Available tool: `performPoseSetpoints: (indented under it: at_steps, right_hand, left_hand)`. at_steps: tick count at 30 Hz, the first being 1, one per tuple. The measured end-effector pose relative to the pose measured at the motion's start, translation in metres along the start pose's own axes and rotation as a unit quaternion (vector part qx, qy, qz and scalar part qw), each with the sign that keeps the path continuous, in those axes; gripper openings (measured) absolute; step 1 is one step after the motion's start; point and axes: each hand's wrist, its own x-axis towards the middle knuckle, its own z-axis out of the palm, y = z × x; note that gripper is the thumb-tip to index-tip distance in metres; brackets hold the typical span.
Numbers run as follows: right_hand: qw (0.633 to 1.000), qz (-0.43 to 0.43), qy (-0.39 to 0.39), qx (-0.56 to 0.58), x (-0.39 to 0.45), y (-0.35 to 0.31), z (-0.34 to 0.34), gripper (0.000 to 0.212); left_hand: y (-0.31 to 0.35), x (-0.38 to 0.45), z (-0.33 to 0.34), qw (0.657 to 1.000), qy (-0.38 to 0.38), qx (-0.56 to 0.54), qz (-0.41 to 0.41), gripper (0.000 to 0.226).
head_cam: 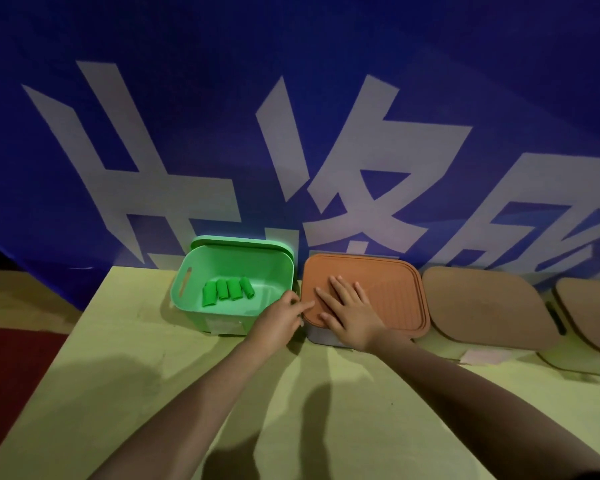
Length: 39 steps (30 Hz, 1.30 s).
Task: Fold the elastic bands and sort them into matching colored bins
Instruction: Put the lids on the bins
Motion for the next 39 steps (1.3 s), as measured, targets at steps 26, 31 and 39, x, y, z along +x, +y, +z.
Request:
performPoseSetpoints:
  at_steps: [26,31,39]
  right_hand:
    - [0.995,0.083,0.046,-0.024,-0.023,0.039,-0.002,0.068]
    - [0.993,0.108,0.029,-0.023,-0.022,0.034,-0.005,0.067]
    - [0.989,0.087,0.098,0.064,0.004,0.017,-0.017,0.047]
  left_hand:
    - [0.029,-0.006,0.02,0.974,0.062,0.172,-0.133,0.048]
    - [0.029,-0.001,0.007,0.983,0.065,0.109,-0.135,0.044]
    - [0.003,0.018,-0.044,0.962,0.171,-0.121,-0.173,0.031]
